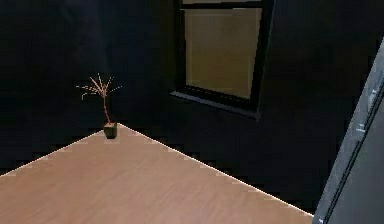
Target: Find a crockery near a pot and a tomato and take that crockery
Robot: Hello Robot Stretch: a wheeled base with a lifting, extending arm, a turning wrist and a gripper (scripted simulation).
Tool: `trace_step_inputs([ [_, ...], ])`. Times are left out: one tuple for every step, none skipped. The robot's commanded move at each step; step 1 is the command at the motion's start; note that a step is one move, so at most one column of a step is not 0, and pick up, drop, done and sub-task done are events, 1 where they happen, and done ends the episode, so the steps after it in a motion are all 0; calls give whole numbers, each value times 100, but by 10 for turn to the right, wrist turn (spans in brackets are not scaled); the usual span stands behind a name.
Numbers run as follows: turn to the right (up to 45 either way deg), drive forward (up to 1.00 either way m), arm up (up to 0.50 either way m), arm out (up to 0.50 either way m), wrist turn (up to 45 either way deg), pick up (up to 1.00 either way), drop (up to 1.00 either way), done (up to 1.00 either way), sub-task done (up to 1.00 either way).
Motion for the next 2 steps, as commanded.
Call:
trace_step_inputs([
  [60,0,0,0,0,0,0,0,0],
  [0,10,0,0,0,0,0,0,0],
])
